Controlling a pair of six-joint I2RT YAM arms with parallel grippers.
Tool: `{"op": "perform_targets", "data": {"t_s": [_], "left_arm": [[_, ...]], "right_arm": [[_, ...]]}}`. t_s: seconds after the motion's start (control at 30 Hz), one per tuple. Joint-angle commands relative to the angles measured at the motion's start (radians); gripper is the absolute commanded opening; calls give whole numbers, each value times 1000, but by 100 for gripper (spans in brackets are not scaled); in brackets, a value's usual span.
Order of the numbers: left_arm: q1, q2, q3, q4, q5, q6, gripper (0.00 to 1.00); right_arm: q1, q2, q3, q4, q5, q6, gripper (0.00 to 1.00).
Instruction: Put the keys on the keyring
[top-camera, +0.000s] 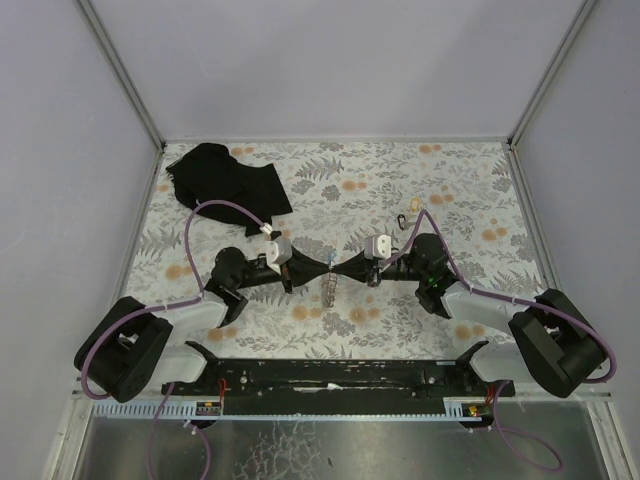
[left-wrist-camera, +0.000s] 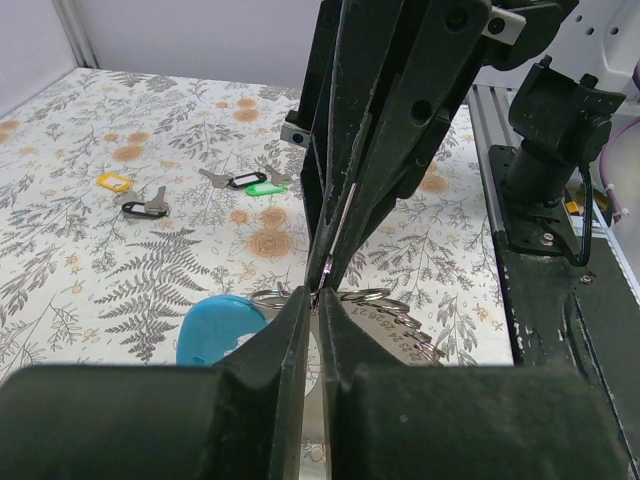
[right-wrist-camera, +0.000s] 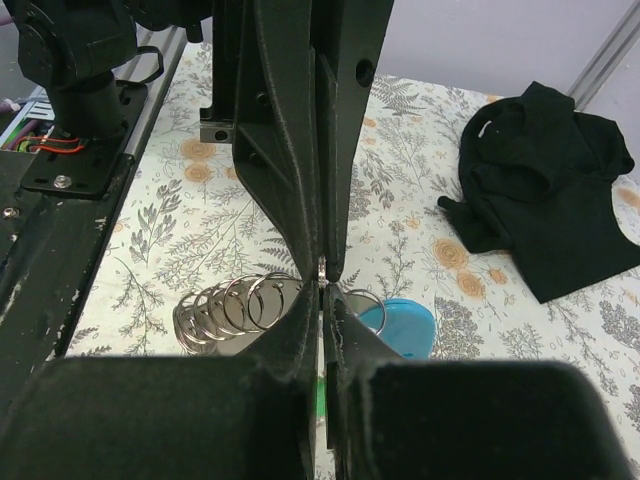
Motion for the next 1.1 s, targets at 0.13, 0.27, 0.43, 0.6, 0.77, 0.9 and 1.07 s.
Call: {"op": "perform_targets", "data": {"t_s": [0.13,0.27,0.43,0.6,0.77,0.9,1.07], "left_arm": [[-21,-48,37,-105,-34,85,0],[-24,-138,60,-306,-102,149,0],[-64,-221,131,-603,-226,256,0],[-113,-215,233,-829,-320,339,0],[-151,-201,299,-943,-343,380,0],[-174,-208,318,-974,-358,391,0],[-187,-206,330,-989,-347,399,0]], "right_arm": [[-3,-30,10,49,-6,-3,4],[-3,-79,2,-39,44,-45,15],[-3,-144,40,-260,91,-141,23],[-3,-187,111,-477,121,-249,27],[-3,-196,140,-531,134,-286,30],[-3,-185,162,-554,129,-310,32],[0,-152,189,-557,100,-315,33]]}}
